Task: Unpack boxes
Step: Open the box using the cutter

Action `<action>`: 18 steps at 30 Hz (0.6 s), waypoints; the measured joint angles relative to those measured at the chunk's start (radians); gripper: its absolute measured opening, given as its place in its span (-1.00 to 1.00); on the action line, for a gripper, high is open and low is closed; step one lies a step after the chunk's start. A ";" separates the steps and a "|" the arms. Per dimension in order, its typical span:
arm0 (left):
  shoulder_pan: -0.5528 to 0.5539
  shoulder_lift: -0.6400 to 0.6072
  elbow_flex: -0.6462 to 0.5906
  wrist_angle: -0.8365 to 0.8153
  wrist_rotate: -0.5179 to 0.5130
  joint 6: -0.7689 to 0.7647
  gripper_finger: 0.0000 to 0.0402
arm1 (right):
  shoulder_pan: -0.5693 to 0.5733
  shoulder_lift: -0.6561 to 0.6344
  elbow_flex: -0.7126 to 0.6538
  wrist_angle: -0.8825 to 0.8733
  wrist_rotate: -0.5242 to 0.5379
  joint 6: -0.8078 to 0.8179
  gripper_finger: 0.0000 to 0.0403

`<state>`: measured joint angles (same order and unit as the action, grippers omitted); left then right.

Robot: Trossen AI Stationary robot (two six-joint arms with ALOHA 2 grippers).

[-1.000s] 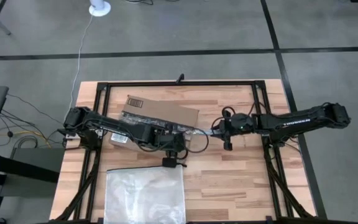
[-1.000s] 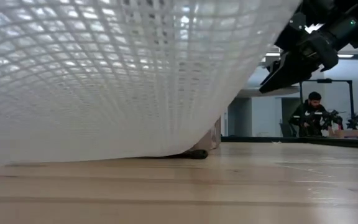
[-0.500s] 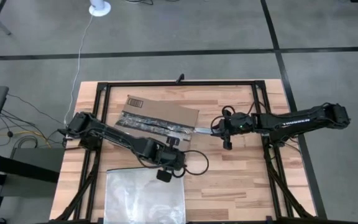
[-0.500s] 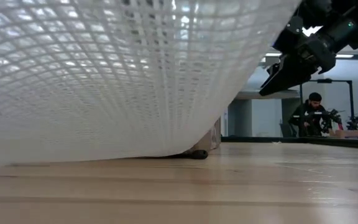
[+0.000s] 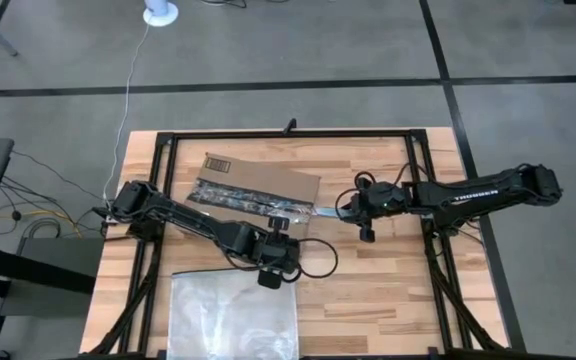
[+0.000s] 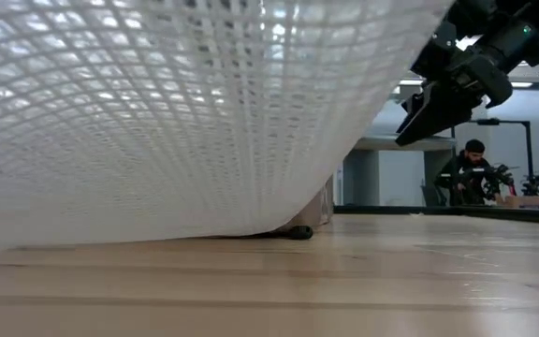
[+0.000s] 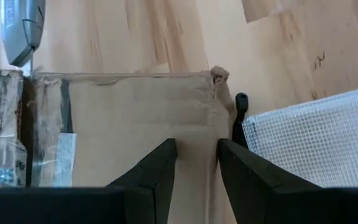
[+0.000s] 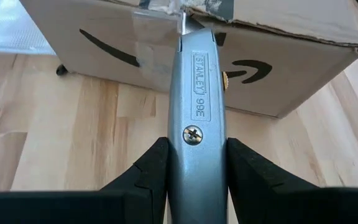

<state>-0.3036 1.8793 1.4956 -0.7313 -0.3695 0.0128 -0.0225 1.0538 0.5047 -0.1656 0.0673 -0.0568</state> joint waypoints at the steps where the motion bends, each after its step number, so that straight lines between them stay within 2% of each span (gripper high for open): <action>1: 0.001 0.001 0.000 0.006 0.001 0.000 -0.46 | 0.004 0.000 0.000 0.000 0.001 0.000 -0.45; 10: 0.023 0.004 -0.001 0.045 0.005 -0.029 -0.46 | 0.064 0.025 0.056 -0.071 0.019 0.010 -0.45; 18: 0.060 0.006 -0.002 0.066 -0.026 -0.033 -0.46 | 0.189 0.184 0.172 -0.168 -0.043 -0.001 -0.45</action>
<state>-0.2437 1.8851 1.4940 -0.6655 -0.3957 -0.0203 0.1669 1.2374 0.6762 -0.3331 0.0243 -0.0579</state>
